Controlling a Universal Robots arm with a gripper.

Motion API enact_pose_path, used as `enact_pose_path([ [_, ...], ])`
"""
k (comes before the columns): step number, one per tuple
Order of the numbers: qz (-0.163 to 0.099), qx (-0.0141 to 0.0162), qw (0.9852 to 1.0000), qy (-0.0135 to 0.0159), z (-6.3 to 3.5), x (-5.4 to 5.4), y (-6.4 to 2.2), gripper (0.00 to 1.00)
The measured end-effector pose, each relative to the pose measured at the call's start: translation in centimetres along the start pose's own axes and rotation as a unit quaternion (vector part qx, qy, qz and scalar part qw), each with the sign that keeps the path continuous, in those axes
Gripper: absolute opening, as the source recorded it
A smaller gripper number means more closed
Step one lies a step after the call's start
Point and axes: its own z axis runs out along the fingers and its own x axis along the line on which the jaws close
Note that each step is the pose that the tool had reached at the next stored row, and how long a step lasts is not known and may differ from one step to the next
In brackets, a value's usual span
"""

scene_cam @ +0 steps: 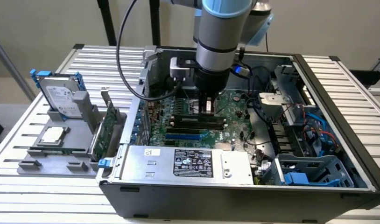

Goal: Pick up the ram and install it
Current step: 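Insert the ram into the slot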

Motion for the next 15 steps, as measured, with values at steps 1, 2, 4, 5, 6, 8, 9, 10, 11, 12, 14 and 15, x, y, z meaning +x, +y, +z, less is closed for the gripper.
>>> enact_pose_path([
  [1, 0.001, 0.0000, 1.0000, 0.0000, 0.05, 0.00, -0.03, 0.00],
  [2, 0.001, 0.0000, 1.0000, -0.0001, 0.10, -0.01, -0.05, 0.00],
  [4, 0.002, 0.0000, 1.0000, -0.0001, 0.22, -0.01, -0.10, 0.00],
  [5, 0.002, 0.0000, 1.0000, -0.0001, 0.27, -0.01, -0.12, 0.00],
  [6, 0.003, 0.0000, 1.0000, -0.0001, 0.31, -0.01, -0.12, 0.00],
  [8, 0.003, 0.0000, 1.0000, -0.0001, 0.40, -0.01, -0.13, 0.00],
  [9, 0.003, 0.0000, 1.0000, -0.0001, 0.44, -0.01, -0.13, 0.00],
  [10, 0.003, 0.0000, 1.0000, 0.0000, 0.48, 0.00, -0.13, 0.00],
  [11, 0.003, 0.0000, 1.0000, -0.0001, 0.52, -0.01, -0.13, 0.00],
  [12, 0.003, 0.0000, 1.0000, -0.0001, 0.56, 0.00, -0.13, 0.00],
  [14, 0.003, 0.0000, 1.0000, 0.0000, 0.61, 0.00, -0.13, 0.00],
  [15, 0.003, 0.0000, 1.0000, 0.0000, 0.64, 0.00, -0.14, 0.00],
])
